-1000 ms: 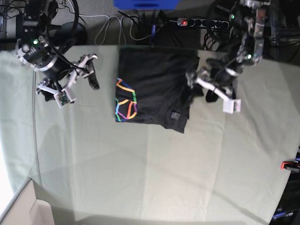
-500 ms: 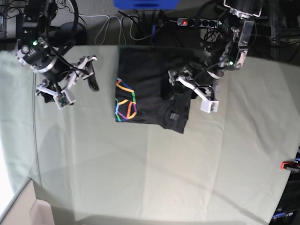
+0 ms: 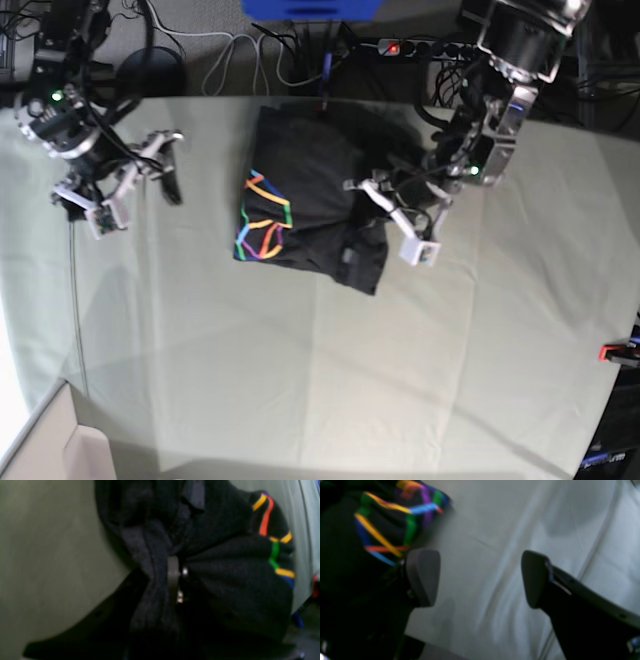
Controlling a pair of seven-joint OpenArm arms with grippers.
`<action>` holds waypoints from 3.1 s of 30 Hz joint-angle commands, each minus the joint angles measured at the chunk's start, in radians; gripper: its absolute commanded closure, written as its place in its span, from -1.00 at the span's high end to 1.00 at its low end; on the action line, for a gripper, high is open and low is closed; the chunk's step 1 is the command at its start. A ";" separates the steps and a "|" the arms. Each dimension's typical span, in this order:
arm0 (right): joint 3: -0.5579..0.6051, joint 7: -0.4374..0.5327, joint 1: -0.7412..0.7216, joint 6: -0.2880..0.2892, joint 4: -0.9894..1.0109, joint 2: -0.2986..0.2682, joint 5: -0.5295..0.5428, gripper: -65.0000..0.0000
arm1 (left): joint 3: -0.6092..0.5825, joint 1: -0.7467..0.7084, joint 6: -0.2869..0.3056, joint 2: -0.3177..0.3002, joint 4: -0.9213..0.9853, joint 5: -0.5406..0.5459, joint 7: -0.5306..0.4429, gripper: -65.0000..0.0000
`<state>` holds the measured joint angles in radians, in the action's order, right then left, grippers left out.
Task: Layout the t-shirt on the table in an organized manner, then fold the t-shirt properly
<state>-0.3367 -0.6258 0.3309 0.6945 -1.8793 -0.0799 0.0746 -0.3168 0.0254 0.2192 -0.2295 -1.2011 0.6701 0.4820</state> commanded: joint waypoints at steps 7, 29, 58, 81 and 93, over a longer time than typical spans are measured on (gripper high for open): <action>-0.072 0.027 -0.005 0.004 -0.019 -0.005 0.017 0.59 | -0.345 0.213 0.015 -0.008 -0.009 -0.226 -0.004 -1.00; -0.264 0.027 0.003 0.004 -0.018 -0.004 0.012 0.59 | -0.741 0.531 0.260 0.230 0.343 -0.574 -0.328 -1.00; -0.282 0.027 -0.005 0.004 -0.015 -0.002 0.012 0.59 | -0.440 0.609 0.257 0.275 0.448 -0.568 -0.331 0.48; -0.276 0.028 0.037 0.004 -0.016 0.079 0.012 -0.03 | 0.847 -0.431 0.263 0.187 -0.603 -0.563 0.008 0.46; -0.276 0.028 0.244 0.004 0.022 0.104 0.012 -1.00 | 0.905 -0.727 0.270 0.336 -0.523 -0.573 -0.001 -0.81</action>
<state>-0.6086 -0.6090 0.5652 0.6949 -1.8484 0.0242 0.0792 0.5858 -0.6930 0.4850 0.1135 -1.7069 0.0872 0.5011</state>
